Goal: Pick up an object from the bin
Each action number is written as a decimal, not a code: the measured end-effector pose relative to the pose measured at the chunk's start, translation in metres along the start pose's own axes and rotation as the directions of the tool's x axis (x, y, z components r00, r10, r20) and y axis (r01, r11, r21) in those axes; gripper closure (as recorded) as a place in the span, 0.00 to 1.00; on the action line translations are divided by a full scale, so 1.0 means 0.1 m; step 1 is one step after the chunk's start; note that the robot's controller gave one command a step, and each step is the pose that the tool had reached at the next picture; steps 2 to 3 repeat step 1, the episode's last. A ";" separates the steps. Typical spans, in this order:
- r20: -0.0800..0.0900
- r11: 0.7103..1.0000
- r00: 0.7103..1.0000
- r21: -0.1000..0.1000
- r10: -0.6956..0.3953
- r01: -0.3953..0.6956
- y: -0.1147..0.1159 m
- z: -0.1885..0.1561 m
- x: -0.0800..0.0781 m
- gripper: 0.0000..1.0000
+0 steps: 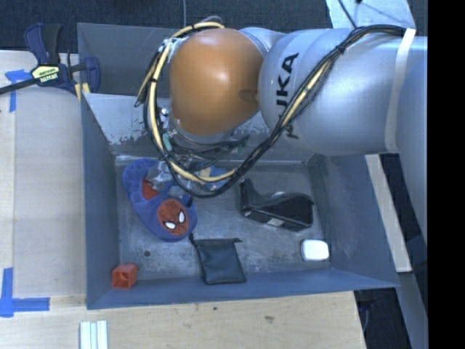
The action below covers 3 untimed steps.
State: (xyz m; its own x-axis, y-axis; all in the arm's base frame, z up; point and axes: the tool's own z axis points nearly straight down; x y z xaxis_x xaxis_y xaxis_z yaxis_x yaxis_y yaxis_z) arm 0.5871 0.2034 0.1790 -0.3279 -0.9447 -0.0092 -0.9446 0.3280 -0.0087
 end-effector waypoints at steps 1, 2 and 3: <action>-0.002 0.999 0.999 -0.001 0.054 -0.054 -0.05 -0.54 0.05 1.00; -0.002 0.999 0.999 -0.001 0.054 -0.054 -0.05 -0.54 0.05 1.00; -0.002 0.999 0.999 -0.001 0.054 -0.054 -0.05 -0.54 0.05 1.00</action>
Offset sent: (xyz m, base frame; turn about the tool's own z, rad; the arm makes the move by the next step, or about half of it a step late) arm 0.0000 -0.0069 0.0498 0.0522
